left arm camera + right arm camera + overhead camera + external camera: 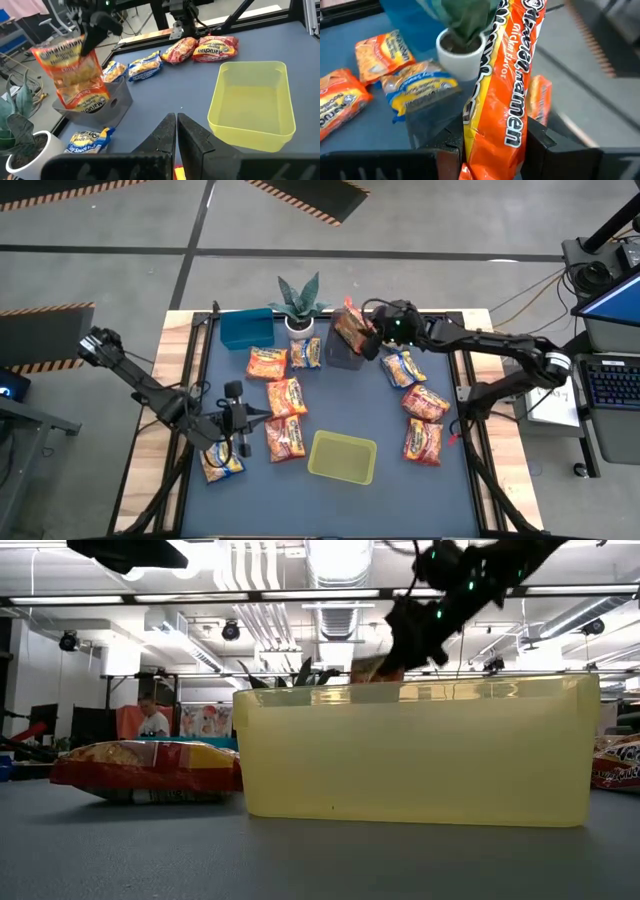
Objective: Sort Maruchan noodles
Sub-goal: Put the orange bag into the black bin
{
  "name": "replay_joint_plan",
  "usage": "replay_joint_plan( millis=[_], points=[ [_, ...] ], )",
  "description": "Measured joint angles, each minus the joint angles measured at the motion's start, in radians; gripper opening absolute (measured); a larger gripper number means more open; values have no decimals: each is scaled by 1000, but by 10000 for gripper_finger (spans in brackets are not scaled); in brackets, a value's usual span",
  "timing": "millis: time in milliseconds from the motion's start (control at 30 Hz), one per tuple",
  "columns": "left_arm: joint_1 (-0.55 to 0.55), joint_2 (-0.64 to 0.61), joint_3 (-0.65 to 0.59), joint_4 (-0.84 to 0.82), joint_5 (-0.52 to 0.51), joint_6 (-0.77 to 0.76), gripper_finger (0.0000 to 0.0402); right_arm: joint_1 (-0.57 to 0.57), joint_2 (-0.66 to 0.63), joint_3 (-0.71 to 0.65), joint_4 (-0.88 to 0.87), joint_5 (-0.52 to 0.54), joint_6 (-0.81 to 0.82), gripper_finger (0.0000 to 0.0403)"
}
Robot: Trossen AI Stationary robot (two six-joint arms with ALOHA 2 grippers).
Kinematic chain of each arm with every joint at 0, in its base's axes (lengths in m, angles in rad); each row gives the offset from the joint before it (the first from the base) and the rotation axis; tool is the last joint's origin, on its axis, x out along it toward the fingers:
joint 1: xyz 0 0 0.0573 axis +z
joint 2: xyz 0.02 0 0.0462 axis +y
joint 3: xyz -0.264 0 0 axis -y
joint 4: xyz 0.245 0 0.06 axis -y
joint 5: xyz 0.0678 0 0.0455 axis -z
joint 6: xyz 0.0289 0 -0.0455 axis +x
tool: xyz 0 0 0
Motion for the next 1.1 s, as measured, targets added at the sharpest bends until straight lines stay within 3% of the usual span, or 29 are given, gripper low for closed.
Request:
replay_joint_plan(
  millis=[133, 567, 1100],
  points=[
    [0, 6, 0, 1, -2, -7, 0, -21, 70, -27, 75, -57, 11, 104],
    [1, 7, 0, 1, -44, -14, 0, -23, 275, 44, 116, -1, -15, 108],
    [2, 8, 1, 0, -51, -32, 0, -23, 237, 77, 24, 48, 33, 209]
  ],
)
